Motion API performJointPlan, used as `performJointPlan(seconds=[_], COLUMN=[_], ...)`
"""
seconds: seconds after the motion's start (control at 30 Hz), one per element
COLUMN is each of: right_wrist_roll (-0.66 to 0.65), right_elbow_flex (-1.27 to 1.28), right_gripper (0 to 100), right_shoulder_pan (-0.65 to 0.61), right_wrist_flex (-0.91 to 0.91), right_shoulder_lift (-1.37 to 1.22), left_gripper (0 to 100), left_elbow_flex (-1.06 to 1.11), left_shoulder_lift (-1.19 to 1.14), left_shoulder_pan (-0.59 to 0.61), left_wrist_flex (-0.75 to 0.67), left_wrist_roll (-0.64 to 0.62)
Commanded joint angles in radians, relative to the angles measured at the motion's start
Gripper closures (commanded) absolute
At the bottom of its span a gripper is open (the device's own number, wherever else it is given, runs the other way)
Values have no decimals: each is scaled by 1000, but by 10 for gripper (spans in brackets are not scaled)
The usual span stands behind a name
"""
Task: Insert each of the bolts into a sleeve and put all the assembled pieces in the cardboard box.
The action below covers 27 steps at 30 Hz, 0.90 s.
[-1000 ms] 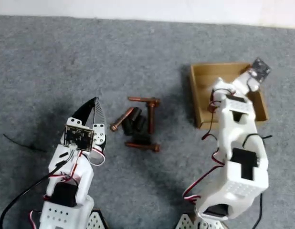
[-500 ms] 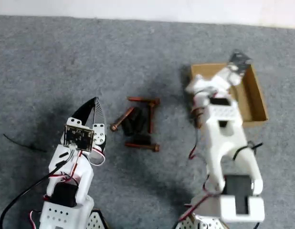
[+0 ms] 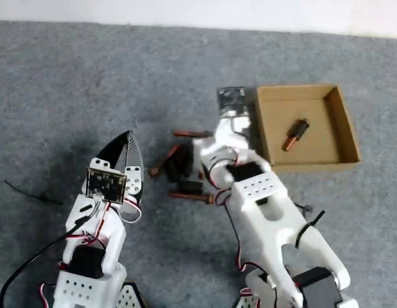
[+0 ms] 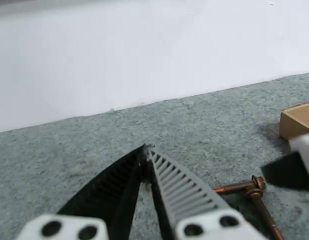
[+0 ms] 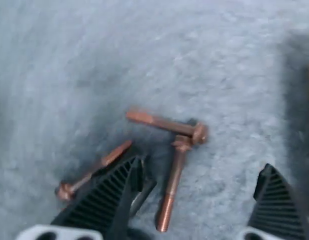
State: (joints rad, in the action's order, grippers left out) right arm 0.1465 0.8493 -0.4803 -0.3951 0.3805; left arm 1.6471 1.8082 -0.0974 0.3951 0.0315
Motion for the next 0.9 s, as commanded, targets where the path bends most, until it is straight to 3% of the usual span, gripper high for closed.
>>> performJointPlan(seconds=[0.0, 0.17, 0.4, 0.57, 0.63, 0.87], right_wrist_roll=[-193, -351, -451, -457, -417, -58], right_elbow_flex=[13, 48, 64, 64, 64, 64], right_gripper=[677, 716, 734, 734, 734, 734], right_shoulder_pan=[-68, -153, -157, -159, -160, -176], right_wrist_flex=[-38, -51, -102, -111, -113, -110], right_shoulder_lift=[36, 36, 36, 36, 36, 35], left_gripper=[992, 992, 992, 992, 992, 992], left_elbow_flex=[-12, -48, -70, -39, -25, -21], left_shoulder_lift=[2, 4, 4, 4, 4, 4], left_shoulder_pan=[-4, 113, 297, 341, 341, 337], left_wrist_flex=[-20, -20, -32, -32, -34, -34], left_wrist_roll=[3, -15, -94, -94, -94, -95])
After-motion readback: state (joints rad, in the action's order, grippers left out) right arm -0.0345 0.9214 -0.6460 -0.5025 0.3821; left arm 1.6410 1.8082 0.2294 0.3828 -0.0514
